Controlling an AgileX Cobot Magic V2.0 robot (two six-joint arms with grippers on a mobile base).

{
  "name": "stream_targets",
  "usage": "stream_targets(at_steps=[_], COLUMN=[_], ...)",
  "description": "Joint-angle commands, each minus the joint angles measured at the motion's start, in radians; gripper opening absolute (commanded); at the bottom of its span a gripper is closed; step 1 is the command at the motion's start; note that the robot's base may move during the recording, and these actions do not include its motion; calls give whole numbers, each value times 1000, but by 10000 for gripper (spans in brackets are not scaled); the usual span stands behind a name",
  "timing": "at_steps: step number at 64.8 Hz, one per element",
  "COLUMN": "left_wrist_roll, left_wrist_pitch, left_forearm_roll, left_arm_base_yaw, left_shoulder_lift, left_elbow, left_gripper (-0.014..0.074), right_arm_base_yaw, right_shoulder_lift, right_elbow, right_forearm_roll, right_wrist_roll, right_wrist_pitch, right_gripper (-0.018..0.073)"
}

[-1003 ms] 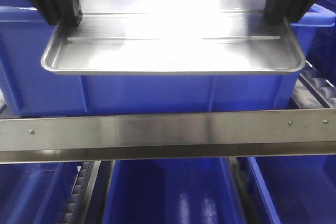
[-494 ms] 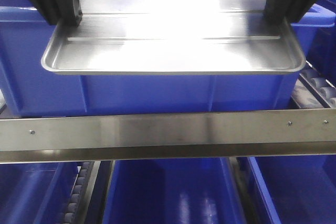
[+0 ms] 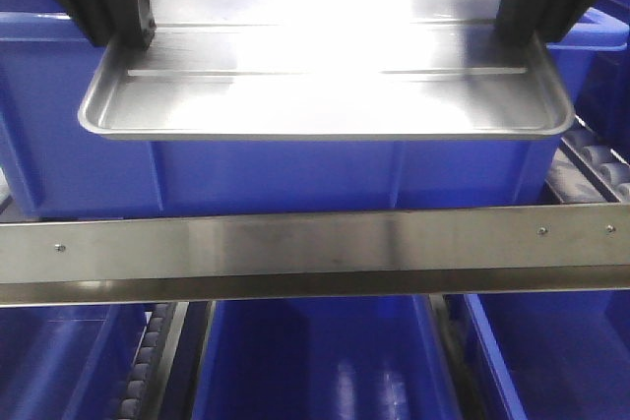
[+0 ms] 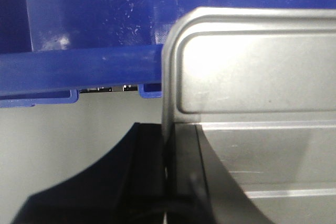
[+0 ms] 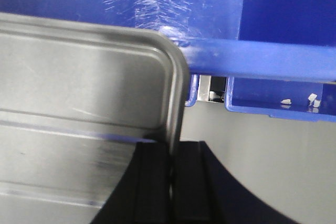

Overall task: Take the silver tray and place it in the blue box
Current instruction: 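Lower the held tray with both grippers into the blue bin, then open both grippers to release the tray inside the bin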

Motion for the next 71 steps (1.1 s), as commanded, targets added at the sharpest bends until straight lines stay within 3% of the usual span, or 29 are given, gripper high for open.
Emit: stream_targets(at_steps=[1, 25, 43, 57, 71], left_wrist_roll=[27, 158, 227, 235, 235], left_wrist_pitch=[7, 24, -5, -60, -139], left_forearm_roll=[52, 89, 77, 85, 82], left_arm_base_yaw=[-6, 2, 108, 164, 217], left_shoulder_lift=[-35, -35, 62, 215, 345], left_elbow=[-38, -322, -515, -552, -552], left_gripper=[-105, -105, -105, -105, -105], right_arm_base_yaw=[-4, -4, -38, -101, -160], right_shoulder_lift=[-55, -80, 34, 199, 346], right_elbow=[-55, -305, -486, -605, -619], right_forearm_roll=[-63, -65, -109, -108, -107], right_wrist_roll=[-20, -48, -103, -140, -143], right_wrist_pitch=[3, 91, 28, 14, -67], right_gripper=[57, 57, 57, 57, 57])
